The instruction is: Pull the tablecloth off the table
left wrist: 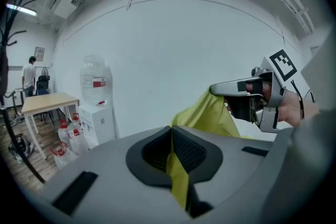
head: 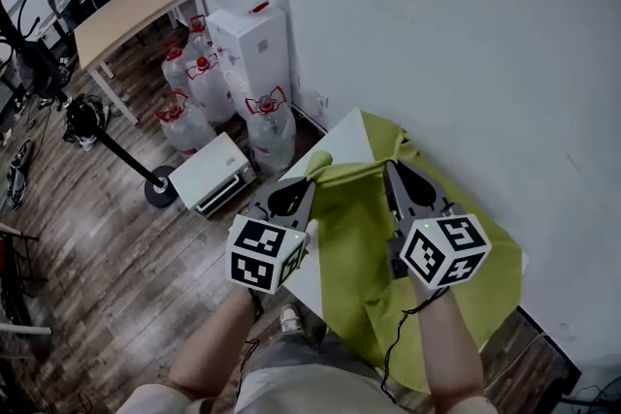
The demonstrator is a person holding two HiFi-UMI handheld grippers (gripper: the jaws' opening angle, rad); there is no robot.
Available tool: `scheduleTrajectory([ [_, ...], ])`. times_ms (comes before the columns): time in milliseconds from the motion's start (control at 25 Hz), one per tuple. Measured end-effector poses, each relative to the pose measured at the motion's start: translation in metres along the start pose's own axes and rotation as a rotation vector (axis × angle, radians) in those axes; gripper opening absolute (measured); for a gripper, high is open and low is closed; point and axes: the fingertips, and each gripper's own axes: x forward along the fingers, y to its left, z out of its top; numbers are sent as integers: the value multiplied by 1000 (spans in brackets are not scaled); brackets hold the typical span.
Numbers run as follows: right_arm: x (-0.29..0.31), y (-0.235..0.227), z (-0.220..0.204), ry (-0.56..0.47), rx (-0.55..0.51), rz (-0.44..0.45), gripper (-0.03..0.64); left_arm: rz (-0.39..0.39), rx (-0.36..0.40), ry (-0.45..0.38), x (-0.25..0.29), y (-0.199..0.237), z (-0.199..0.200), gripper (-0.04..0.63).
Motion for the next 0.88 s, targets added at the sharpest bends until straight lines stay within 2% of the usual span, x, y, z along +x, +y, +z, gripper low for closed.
scheduleTrajectory([
  [120, -8, 27, 57, -91, -77, 33, 29, 21, 36, -85, -21, 7, 51, 21],
  [360, -36, 73, 151, -202, -202, 76, 31, 60, 143, -254, -73, 13, 149, 21],
  [560, -68, 107, 230, -360, -286, 94, 31, 73, 250, -403, -122, 5, 233, 21],
  [720, -103, 140, 284, -482, -354, 97, 31, 79, 310, -533, -168, -9, 289, 21],
  [880, -134, 164, 318, -543, -395, 135, 31, 85, 330, -641, -208, -23, 325, 21],
])
